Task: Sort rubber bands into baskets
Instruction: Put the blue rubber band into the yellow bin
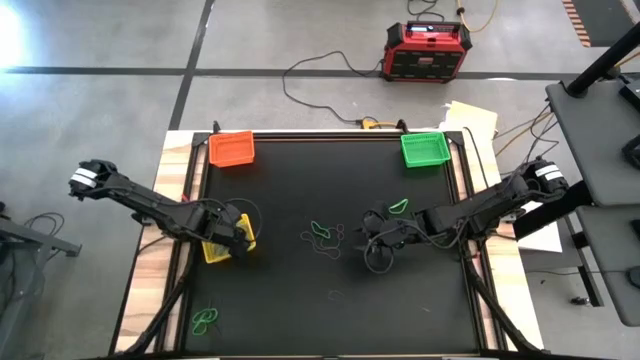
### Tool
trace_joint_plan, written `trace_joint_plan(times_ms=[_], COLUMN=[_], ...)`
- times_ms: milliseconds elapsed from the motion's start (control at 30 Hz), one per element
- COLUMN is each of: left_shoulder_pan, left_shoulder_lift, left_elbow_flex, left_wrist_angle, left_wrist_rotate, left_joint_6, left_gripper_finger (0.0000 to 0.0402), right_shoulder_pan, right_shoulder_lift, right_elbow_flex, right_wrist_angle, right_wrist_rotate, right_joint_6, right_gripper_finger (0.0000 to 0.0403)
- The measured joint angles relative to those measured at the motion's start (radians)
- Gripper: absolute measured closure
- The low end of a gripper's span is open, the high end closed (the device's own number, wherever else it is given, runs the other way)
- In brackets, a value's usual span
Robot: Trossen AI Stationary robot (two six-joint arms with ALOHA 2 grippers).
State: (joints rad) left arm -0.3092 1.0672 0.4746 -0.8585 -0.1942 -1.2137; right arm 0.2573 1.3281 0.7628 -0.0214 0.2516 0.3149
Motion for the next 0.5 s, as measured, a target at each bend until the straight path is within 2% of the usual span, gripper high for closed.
trace_joint_plan(times_ms=[100, 267, 500], left_shoulder_pan=[0.000, 0.027, 0.190], left_shoulder_lift=[0.000, 0.000, 0.001], left_elbow_flex=[0.000, 0.037, 0.078], left_wrist_angle=[-0.001, -0.017, -0.024], left_wrist_rotate=[-0.006, -0.023, -0.026], left_joint_6=[0.000, 0.001, 0.122], left_gripper_finger=[0.0379, 0.0325, 0.0264], right_shoulder_pan=[0.000, 0.000, -0.009], right_shoulder_lift=[0.000, 0.000, 0.000], right_elbow_flex=[0.000, 0.014, 0.018], right_wrist_angle=[-0.001, -0.007, -0.003], right_wrist_rotate=[-0.017, -0.021, -0.016], right_joint_6=[0.000, -0.020, -0.071], right_gripper_finger=[0.0157, 0.0127, 0.0100])
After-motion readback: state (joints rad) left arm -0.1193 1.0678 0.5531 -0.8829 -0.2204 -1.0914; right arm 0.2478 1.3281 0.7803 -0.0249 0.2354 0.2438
